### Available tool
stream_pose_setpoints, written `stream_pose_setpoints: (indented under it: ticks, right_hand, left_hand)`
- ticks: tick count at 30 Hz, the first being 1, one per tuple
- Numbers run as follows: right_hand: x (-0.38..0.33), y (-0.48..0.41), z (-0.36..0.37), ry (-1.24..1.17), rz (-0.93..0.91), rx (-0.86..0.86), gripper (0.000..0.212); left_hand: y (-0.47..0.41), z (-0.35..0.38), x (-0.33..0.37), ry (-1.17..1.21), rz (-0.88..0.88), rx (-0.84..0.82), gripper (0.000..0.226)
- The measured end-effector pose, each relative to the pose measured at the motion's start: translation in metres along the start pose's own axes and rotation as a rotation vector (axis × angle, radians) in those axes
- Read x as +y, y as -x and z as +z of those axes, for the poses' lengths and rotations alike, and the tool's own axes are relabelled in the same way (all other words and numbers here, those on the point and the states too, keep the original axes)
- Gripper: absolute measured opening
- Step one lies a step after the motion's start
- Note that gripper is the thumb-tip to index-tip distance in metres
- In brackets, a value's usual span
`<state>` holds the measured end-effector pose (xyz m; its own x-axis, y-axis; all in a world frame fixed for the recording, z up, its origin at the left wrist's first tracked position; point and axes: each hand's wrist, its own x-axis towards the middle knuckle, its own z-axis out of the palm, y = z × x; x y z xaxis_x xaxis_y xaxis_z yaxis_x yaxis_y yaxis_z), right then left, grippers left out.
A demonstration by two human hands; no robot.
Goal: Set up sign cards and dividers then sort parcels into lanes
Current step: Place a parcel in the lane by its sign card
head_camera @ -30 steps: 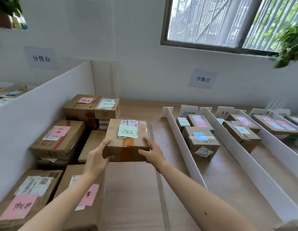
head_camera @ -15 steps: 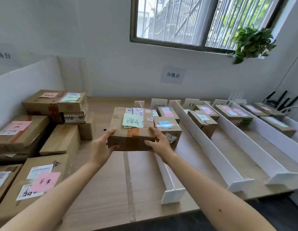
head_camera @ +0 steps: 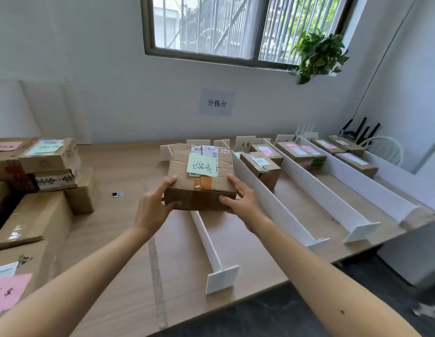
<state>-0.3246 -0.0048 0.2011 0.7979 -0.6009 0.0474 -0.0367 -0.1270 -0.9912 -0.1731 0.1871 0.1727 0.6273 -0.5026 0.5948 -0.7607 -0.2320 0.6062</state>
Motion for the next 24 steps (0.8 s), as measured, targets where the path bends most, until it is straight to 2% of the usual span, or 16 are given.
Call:
stream_pose_setpoints:
  ticks: [9, 14, 24]
  right_hand:
    - [-0.002, -0.024, -0.047, 0.009, 0.013, 0.054, 0.070]
    - [-0.001, -0.058, -0.066, 0.036, 0.006, 0.096, 0.068]
    - [0.008, -0.134, -0.088, 0.098, 0.050, 0.119, 0.069]
  left_hand:
    - [-0.037, 0.054, 0.006, 0.112, 0.092, -0.059, 0.067]
    - [-0.064, 0.086, -0.002, 0.212, 0.027, -0.074, 0.067]
    - [-0.123, 0.139, -0.030, 0.225, 0.048, -0.085, 0.064]
